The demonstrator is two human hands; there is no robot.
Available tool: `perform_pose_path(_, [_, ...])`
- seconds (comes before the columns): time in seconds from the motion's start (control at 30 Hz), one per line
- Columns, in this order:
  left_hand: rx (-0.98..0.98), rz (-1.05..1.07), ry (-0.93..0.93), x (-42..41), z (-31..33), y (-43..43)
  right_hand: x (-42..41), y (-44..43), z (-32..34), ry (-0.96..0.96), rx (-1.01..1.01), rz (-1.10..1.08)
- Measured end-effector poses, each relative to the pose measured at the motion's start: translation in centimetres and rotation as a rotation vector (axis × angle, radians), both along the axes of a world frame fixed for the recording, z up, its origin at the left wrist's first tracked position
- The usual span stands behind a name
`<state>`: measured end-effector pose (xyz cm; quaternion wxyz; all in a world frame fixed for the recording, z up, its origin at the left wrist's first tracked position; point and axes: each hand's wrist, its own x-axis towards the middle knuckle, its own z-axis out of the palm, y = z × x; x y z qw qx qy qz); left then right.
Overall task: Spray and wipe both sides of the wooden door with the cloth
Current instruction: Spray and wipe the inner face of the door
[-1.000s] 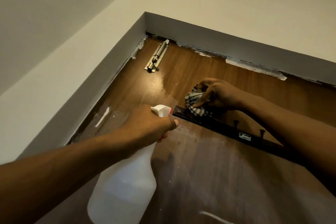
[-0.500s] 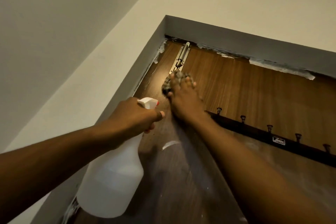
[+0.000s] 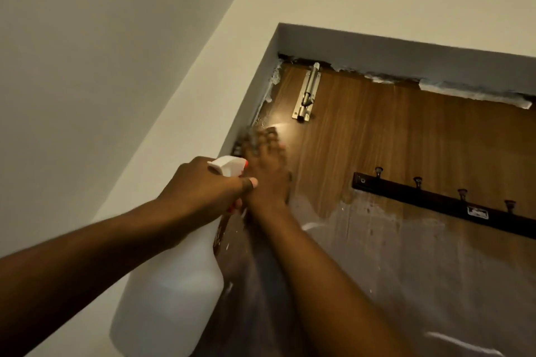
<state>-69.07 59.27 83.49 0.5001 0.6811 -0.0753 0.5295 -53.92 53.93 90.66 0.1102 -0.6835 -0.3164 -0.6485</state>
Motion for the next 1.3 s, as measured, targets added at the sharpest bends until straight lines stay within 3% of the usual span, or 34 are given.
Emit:
perform_pose_path(0.07, [0.003, -0.011, 0.003, -0.3, -0.4, -0.4, -0.1, -0.9, -3.6, -0.068, -0.161, 0.033])
perform_pose_path(0.13, [0.025, -0.023, 0.021, -0.6, -1.0, -0.9, 1.2, -4.0, -5.9, -0.130, -0.198, -0.019])
perform_pose_path(0.2, [0.030, -0.074, 0.034, -0.8, -1.5, -1.2, 2.9, -8.3, -6.2, -0.103, -0.114, -0.092])
perform_pose_path(0.27, [0.041, -0.085, 0.047, -1.2, -1.8, -1.3, 3.2, -11.5, -4.5, -0.064, 0.092, -0.135])
perform_pose_path(0.33, [0.059, -0.080, 0.055, -1.3, -1.7, -1.5, 3.1, -10.9, -1.4, -0.030, 0.231, -0.169])
perform_pose_path(0.47, [0.042, -0.097, 0.063, -1.2, -1.6, -1.9, 0.9, -4.5, -1.0, 0.095, 0.227, 0.016])
perform_pose_path(0.57, [0.016, -0.060, 0.070, -0.9, -2.3, -3.8, -0.7, -4.1, -8.0, 0.385, -0.028, 0.236])
perform_pose_path(0.63, [-0.023, -0.001, 0.104, -0.8, -3.4, -4.9, -1.8, -4.7, -13.2, 0.254, -0.103, 0.281])
perform_pose_path(0.73, [0.016, -0.004, 0.162, -0.2, -5.0, -5.3, 0.6, -7.0, -18.3, -0.025, -0.105, 0.101])
perform_pose_path(0.77, [0.038, 0.009, 0.183, -0.2, -5.3, -5.2, 1.9, -8.2, -19.1, -0.027, -0.098, 0.024])
perform_pose_path(0.87, [0.096, 0.037, 0.257, -0.1, -5.7, -4.9, 3.7, -13.2, -18.8, -0.066, 0.140, -0.131])
perform_pose_path(0.97, [0.085, -0.022, 0.230, -0.1, -5.2, -4.6, 3.6, -15.0, -12.2, -0.006, 0.433, -0.209])
perform_pose_path(1.03, [0.065, -0.060, 0.209, 0.1, -4.9, -4.2, 3.2, -13.0, -7.7, 0.024, 0.497, -0.171])
perform_pose_path(1.13, [0.050, -0.069, 0.186, 0.7, -4.9, -4.2, 3.0, -8.7, -5.9, 0.011, 0.328, -0.132])
perform_pose_path(1.23, [0.042, -0.083, 0.132, 1.7, -5.2, -5.0, 1.9, -8.2, -10.2, 0.000, -0.060, -0.094])
perform_pose_path(1.3, [0.031, -0.068, 0.108, 2.0, -5.4, -5.9, 1.4, -10.8, -14.4, 0.047, -0.179, -0.046])
